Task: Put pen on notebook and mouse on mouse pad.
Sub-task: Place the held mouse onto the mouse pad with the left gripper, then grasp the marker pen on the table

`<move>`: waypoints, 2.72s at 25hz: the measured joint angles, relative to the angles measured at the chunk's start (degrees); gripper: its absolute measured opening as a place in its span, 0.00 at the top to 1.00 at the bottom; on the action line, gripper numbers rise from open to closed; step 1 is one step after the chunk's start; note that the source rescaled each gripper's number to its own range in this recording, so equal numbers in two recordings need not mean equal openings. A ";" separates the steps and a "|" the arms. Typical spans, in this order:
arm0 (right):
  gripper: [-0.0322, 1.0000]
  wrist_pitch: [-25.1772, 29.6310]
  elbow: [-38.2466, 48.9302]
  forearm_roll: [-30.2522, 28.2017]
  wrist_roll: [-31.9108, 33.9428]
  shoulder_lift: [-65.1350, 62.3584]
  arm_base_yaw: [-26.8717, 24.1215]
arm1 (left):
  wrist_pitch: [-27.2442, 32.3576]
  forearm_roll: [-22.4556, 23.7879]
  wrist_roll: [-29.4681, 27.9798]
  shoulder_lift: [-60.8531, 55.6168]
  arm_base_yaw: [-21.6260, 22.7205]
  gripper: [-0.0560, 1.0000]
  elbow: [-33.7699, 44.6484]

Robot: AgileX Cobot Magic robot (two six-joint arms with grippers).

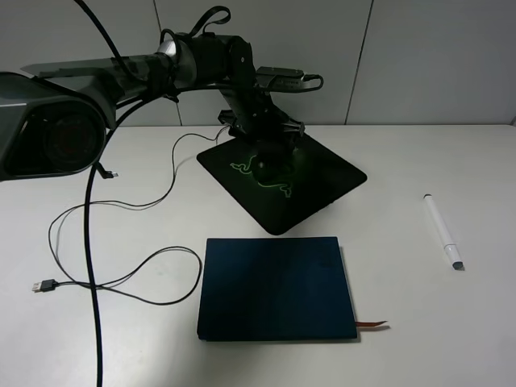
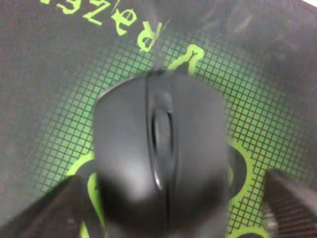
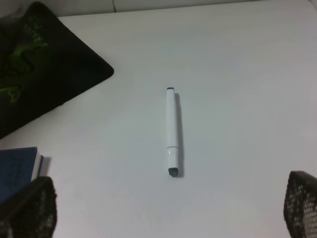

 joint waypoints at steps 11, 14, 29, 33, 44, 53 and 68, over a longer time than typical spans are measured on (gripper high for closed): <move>0.00 0.00 0.00 0.00 0.00 0.00 0.00 | -0.39 3.97 0.00 0.00 0.00 0.00 0.00; 0.00 0.00 0.00 0.00 0.00 0.00 0.00 | 1.56 3.97 0.00 -0.31 0.00 0.00 -0.22; 0.00 0.00 0.00 0.00 0.00 0.00 0.00 | 15.95 4.34 0.00 -5.77 -0.04 0.00 -0.82; 0.00 0.00 0.00 0.00 0.00 0.00 0.00 | 23.06 3.97 0.00 -8.96 -0.04 0.00 -0.88; 0.00 0.00 0.00 0.00 0.00 0.00 0.00 | 25.79 3.97 0.69 -16.52 -0.04 0.00 0.14; 0.00 0.00 0.00 0.00 0.00 0.00 0.00 | 25.79 3.97 2.42 -31.57 -0.04 0.00 15.86; 0.00 0.00 0.00 0.00 0.00 0.00 0.00 | 25.84 3.97 2.66 -69.18 -0.04 0.00 48.57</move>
